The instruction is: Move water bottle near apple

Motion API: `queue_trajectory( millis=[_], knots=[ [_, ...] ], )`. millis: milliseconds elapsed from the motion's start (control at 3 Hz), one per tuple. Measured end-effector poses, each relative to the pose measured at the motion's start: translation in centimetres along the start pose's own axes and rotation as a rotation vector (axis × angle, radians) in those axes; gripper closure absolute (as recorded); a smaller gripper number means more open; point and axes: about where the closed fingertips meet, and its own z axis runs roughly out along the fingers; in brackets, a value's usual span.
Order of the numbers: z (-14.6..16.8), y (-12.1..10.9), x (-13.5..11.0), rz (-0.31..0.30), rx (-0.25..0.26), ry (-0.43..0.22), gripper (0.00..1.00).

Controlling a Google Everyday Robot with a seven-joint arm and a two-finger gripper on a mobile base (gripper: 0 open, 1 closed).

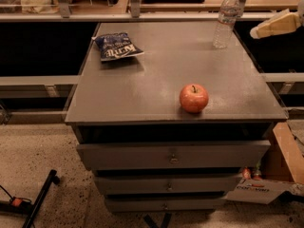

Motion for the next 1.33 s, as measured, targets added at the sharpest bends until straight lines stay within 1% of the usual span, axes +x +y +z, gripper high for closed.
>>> queue_trajectory(
  millis=[333,667,1000,1333],
  knots=[
    [4.4,-1.0,1.0,0.064,-0.022,-0.046,0.0],
    [8.8,-1.6,2.1,0.132,-0.032,-0.065,0.0],
    [12.5,-1.6,2.8,0.175,-0.037,-0.074,0.0],
    [15.1,-1.8,3.4,0.194,-0.029,-0.085,0.0]
  ],
)
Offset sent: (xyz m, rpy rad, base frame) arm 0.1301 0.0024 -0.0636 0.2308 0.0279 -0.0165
